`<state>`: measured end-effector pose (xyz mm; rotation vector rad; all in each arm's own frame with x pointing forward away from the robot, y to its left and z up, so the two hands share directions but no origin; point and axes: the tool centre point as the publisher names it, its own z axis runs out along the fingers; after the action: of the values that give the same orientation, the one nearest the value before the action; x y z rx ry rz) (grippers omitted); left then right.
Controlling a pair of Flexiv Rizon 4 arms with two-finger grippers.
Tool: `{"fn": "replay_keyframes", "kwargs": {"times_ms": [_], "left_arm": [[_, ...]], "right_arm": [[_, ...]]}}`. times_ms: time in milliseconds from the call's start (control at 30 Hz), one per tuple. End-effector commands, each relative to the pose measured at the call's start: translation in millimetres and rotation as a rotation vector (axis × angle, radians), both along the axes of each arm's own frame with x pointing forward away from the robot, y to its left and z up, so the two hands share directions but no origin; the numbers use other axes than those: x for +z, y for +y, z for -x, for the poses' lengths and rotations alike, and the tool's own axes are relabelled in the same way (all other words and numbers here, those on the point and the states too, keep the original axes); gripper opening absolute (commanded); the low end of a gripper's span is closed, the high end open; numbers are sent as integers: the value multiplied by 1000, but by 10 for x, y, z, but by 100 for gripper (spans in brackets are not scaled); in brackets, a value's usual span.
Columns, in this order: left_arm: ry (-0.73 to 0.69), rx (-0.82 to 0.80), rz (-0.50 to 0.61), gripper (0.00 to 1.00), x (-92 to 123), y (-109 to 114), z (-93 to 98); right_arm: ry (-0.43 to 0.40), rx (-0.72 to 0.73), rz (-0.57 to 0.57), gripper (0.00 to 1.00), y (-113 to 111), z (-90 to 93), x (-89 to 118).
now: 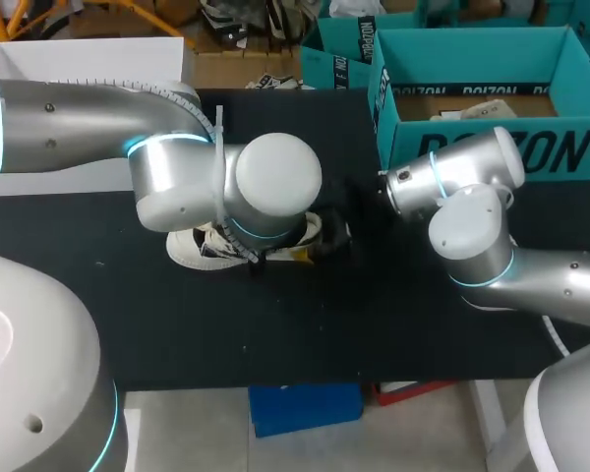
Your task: Take the shoe out of the shoebox, open the shoe tongue, remove and reinsert the insole, then place the shoe into the shoebox
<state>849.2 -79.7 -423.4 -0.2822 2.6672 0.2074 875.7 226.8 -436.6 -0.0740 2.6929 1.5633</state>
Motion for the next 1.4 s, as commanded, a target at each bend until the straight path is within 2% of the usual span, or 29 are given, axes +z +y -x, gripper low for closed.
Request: {"fn": "replay_keyframes", "kwargs": {"times_ms": [33, 133, 433, 667, 933, 1133, 1400], "left_arm": [[-14, -14, 14, 5, -682, 242, -245], [-11, -31, 9, 0, -653, 225, -218], [195, -118, 124, 0, -443, 199, -50], [269, -160, 175, 0, -275, 111, 128], [270, -173, 232, 0, -13, -14, 262], [275, -177, 290, 0, 150, -73, 294], [293, -167, 334, 0, 216, -56, 250]], "right_arm": [[1, -1, 4, 0, -20, -15, -15], [1, -1, 4, 0, -20, -15, -15], [1, -1, 4, 0, -20, -15, -15], [1, -1, 4, 0, -20, -15, -15], [1, -1, 4, 0, -20, -15, -15], [1, -1, 4, 0, -20, -15, -15], [1, -1, 4, 0, -20, -15, -15]]}}
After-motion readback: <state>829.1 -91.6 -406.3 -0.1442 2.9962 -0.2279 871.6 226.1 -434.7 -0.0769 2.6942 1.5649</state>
